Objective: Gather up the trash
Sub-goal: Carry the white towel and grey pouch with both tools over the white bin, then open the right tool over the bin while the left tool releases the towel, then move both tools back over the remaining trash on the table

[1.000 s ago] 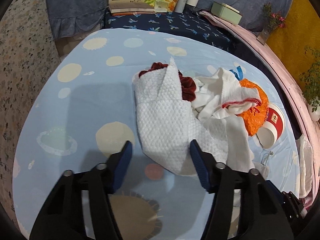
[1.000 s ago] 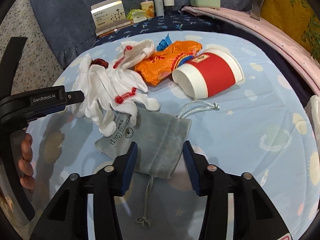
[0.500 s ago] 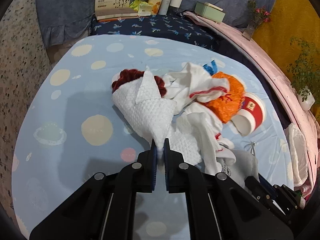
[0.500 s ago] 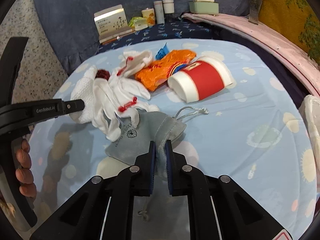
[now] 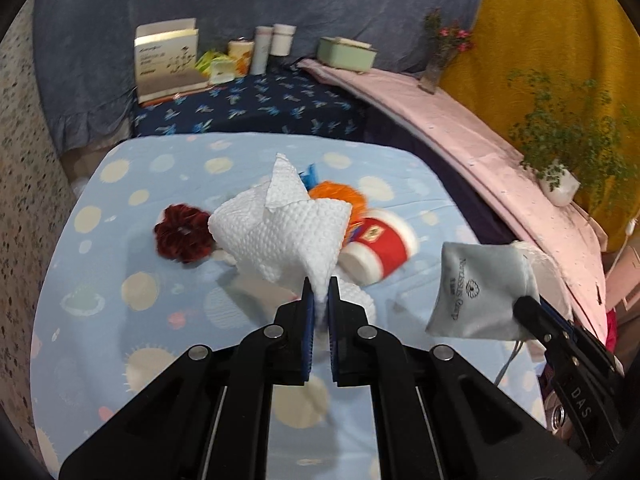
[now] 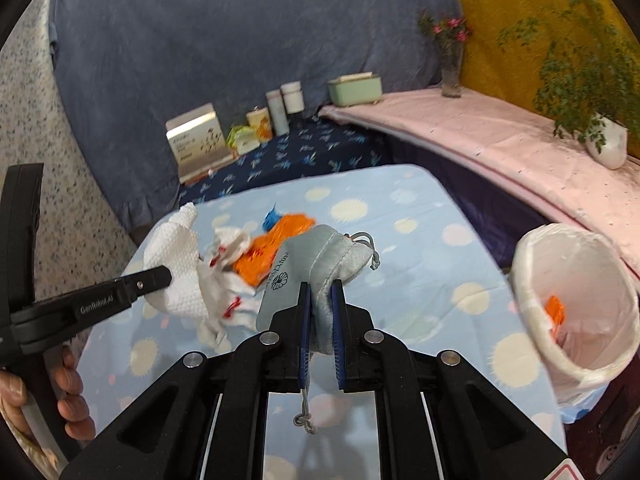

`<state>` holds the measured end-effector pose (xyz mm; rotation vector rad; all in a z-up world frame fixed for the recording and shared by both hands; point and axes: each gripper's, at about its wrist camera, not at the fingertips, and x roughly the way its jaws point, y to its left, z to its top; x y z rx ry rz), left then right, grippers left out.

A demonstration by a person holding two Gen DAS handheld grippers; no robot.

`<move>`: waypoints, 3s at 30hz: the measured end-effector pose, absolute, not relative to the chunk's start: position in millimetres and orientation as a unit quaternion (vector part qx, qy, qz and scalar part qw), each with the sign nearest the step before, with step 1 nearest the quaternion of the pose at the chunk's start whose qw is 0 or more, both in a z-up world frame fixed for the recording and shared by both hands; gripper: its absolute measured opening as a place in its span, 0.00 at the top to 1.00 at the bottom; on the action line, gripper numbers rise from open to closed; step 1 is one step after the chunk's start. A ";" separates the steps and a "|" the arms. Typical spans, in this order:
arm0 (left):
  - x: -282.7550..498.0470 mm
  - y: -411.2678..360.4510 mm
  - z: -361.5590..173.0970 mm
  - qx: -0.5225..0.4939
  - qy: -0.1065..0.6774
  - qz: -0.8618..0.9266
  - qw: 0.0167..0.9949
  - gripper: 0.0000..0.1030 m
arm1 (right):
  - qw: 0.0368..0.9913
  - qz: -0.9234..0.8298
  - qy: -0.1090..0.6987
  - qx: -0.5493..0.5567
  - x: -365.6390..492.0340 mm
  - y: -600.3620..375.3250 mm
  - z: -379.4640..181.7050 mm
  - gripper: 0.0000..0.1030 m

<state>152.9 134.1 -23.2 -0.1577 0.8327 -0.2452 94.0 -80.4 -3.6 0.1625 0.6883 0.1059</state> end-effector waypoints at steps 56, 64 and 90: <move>131.1 -199.5 23.4 0.044 0.367 -0.383 0.847 0.43 | 0.938 -0.183 0.244 0.164 32.6 -347.0 29.5 0.78; 139.0 -191.2 25.1 0.044 0.357 -0.359 0.861 0.39 | 0.941 -0.183 0.238 0.158 35.3 -343.7 33.2 0.63; 139.5 -92.0 33.4 -0.002 0.352 -0.275 0.895 0.36 | 0.955 -0.124 0.240 0.125 39.5 -269.8 55.9 0.57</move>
